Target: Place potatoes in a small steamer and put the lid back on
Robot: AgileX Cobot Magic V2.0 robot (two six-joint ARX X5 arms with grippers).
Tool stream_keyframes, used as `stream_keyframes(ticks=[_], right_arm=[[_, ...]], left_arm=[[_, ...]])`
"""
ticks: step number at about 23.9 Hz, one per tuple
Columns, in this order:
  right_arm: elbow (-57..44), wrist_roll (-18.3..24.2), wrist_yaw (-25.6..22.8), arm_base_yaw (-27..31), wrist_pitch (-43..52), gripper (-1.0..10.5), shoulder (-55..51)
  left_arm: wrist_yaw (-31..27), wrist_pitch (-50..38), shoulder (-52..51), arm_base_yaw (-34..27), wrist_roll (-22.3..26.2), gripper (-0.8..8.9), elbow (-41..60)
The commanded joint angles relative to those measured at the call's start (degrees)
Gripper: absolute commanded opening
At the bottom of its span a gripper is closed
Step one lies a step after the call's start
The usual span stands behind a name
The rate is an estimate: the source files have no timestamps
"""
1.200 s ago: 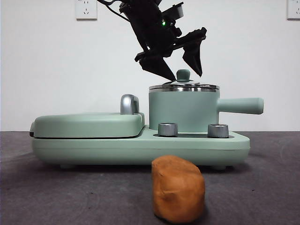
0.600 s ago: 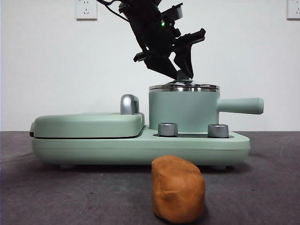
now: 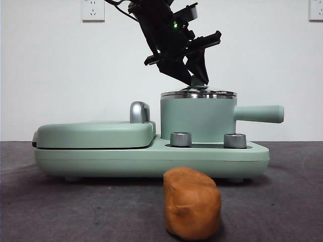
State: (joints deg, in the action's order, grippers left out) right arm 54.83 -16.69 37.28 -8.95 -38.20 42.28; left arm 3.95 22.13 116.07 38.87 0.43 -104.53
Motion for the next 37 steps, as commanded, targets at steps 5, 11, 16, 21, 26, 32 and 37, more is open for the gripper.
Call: stream_keyframes(ticks=[5,11,16,21,26,32,37], right_arm=[[0.9,0.85,-9.68,-1.31,-2.8,5.5,0.76],[0.92,-3.67,-17.79,-12.85,-6.95,5.5,7.3],[1.16,-9.4,-26.21,-25.29,-6.51,5.5,18.21],[1.22,-12.94,-26.95,-31.67,-3.23,5.5,26.16],[1.44,-14.4,-27.28,-35.91,-1.81,5.5,32.98],[1.44,-15.78,-27.98,-39.5,-0.39,5.5,39.8],[1.46,-15.82,-29.48,-41.68,2.12,5.5,45.09]], left_arm=[[0.24,7.58,0.77,0.31,0.37,0.17,-11.87],[0.24,11.08,-4.13,-2.64,0.39,0.17,-13.6],[0.24,15.72,-9.84,-7.63,0.61,0.15,-13.6],[0.24,18.69,-13.49,-11.76,0.66,0.15,-13.6],[0.24,20.37,-15.76,-14.47,0.66,0.15,-13.6],[0.24,21.68,-17.18,-16.5,0.66,0.15,-13.6],[0.24,22.12,-17.18,-17.18,0.63,0.15,-13.6]])
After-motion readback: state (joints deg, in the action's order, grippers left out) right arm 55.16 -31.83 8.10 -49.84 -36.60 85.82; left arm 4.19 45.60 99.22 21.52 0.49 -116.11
